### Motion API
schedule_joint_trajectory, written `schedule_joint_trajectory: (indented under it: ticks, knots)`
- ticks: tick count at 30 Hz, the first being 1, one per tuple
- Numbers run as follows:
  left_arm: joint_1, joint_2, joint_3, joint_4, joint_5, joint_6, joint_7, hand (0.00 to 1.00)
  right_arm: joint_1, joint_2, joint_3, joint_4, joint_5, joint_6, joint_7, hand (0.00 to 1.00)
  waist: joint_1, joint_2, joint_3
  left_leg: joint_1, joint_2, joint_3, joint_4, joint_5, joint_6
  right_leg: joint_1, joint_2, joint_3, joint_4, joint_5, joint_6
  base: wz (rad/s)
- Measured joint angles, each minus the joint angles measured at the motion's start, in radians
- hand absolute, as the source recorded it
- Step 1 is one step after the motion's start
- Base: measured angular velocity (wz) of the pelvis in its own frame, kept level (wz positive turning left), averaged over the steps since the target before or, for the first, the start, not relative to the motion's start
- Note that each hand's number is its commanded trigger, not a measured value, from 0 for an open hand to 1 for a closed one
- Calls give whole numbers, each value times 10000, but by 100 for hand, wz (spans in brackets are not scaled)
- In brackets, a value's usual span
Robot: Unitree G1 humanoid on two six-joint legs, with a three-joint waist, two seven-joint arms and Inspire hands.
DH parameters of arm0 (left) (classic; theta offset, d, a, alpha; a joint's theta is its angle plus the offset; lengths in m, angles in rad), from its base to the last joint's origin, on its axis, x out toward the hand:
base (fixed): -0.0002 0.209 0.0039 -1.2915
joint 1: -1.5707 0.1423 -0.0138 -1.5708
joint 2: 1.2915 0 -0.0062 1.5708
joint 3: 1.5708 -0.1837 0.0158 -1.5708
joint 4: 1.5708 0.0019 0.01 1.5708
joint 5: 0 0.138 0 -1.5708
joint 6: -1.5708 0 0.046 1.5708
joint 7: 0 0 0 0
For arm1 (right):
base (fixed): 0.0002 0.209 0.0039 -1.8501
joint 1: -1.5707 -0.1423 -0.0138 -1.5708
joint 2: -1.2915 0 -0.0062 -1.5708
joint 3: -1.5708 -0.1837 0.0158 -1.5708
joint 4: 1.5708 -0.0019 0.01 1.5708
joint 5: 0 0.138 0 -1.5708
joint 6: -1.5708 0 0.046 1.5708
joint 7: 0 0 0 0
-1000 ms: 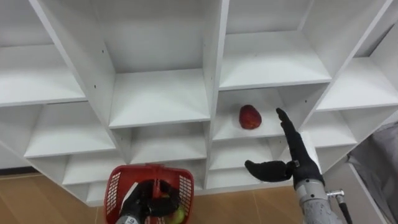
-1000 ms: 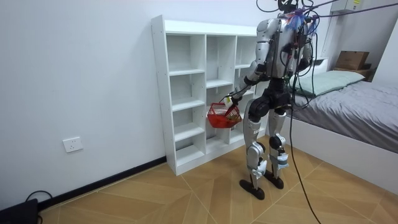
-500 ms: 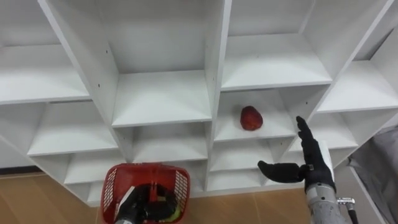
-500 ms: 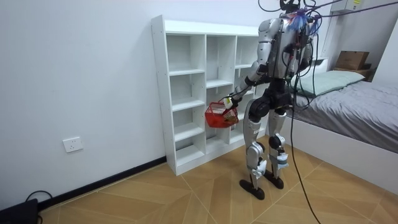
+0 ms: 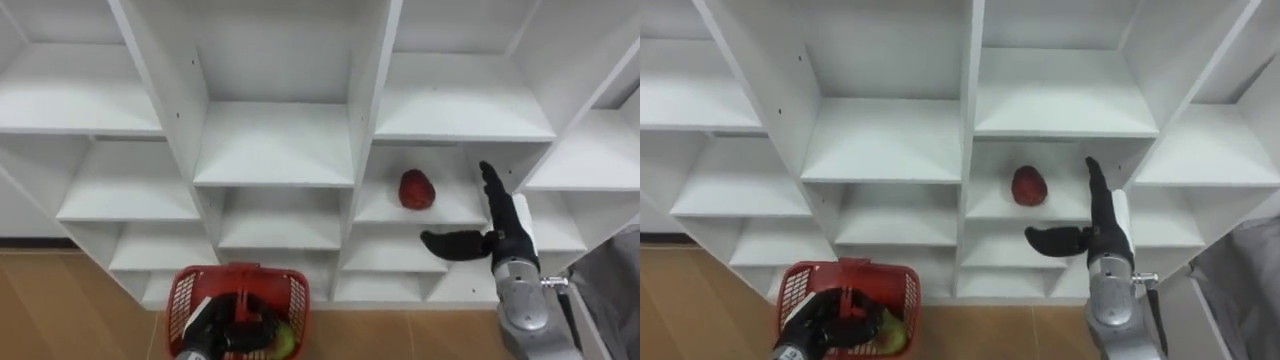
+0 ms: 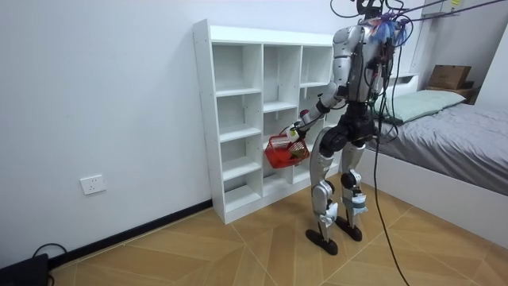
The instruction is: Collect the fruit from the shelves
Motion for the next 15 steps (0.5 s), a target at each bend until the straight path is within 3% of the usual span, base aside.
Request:
schedule_joint_trajectory:
  ticks: [8,15]
  knots:
    - [-169,-40,-35,95,-159,17,-239,100,-1267,-90,-166,1480,520,-35,-172,0,484,76,133,-1121,24,-332,604,1,-1,-835,-23,-272,376,-35,-63,12]
    - [-262,1,-199,421,-478,226,-216,100,-2199,-107,-143,2177,841,4,-333,0,532,78,189,-2135,-56,-585,1064,10,6,-1836,-185,-477,1067,-169,-119,9]
